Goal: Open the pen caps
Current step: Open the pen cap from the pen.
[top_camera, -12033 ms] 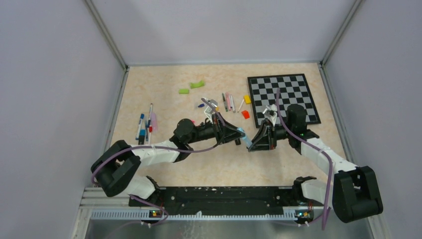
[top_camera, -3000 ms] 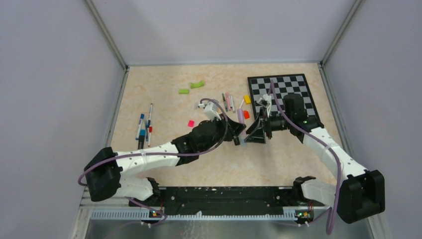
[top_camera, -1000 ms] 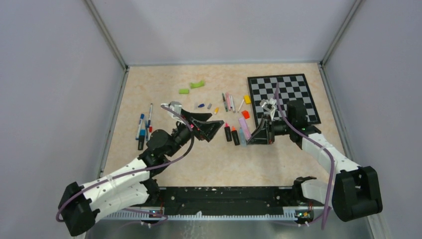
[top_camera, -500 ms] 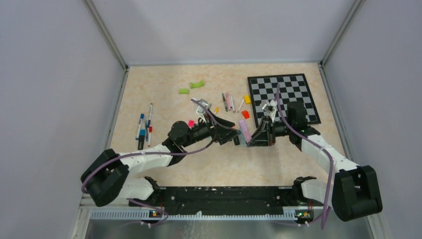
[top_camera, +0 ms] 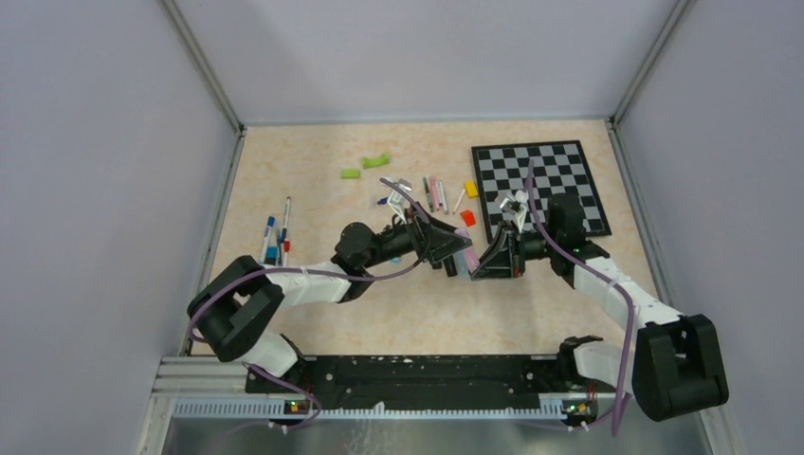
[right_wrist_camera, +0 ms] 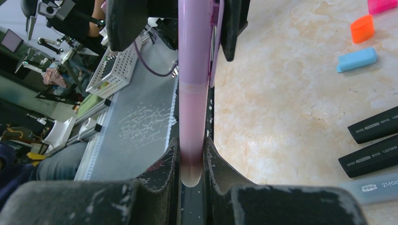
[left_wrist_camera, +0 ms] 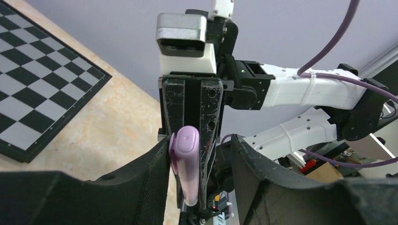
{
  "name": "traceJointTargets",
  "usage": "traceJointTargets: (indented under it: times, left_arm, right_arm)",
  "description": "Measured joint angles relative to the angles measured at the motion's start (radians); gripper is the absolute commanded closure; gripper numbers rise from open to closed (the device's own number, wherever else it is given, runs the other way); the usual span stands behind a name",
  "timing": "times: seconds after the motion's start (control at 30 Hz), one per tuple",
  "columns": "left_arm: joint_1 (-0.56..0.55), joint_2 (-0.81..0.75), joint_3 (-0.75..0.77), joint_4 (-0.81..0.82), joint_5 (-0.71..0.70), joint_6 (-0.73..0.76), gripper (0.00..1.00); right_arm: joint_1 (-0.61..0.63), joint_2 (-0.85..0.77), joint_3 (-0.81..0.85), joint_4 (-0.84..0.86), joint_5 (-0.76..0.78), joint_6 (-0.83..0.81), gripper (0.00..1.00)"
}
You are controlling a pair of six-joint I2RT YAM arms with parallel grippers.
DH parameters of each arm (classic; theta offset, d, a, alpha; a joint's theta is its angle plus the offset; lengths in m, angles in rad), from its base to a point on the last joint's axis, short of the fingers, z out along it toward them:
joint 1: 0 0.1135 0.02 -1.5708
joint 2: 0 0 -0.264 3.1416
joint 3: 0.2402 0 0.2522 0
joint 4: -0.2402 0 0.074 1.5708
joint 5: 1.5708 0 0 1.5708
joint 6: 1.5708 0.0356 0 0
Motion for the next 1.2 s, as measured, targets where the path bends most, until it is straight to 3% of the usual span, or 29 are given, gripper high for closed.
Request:
traceJointTargets:
  times: [0.1,0.4,0.5,0.63,0.87,1.13,1.2]
  left_arm:
    - [0.000,0.000,0.014,0.002,0.004,0.000,0.58]
    - [0.001,0.005,0.015,-0.008,0.003,-0.002,0.65]
    - [0.000,0.005,0.016,-0.017,-0.003,0.001,0.76]
    - [0.000,0.005,0.024,-0.032,-0.002,0.006,1.00]
    - [0.019,0.004,0.050,-0.075,0.008,0.028,1.00]
    - [0.100,-0.019,0.161,-0.269,0.090,0.087,1.00]
    - [0.138,-0.024,0.193,-0.281,0.045,0.089,1.00]
  right_arm:
    - [0.000,0.004,0.000,0.009,-0.005,0.001,1.00]
    - [0.000,0.006,0.000,0.020,-0.016,0.008,1.00]
    - [0.000,0.006,0.000,0.020,-0.019,0.008,1.00]
    - [0.001,0.006,0.000,0.021,-0.023,0.017,1.00]
    - [0.001,0.006,0.000,0.029,-0.022,0.019,1.00]
    - [0.002,0.006,0.002,0.162,0.080,0.084,1.00]
    - [0.004,0.005,-0.008,0.168,0.079,0.096,1.00]
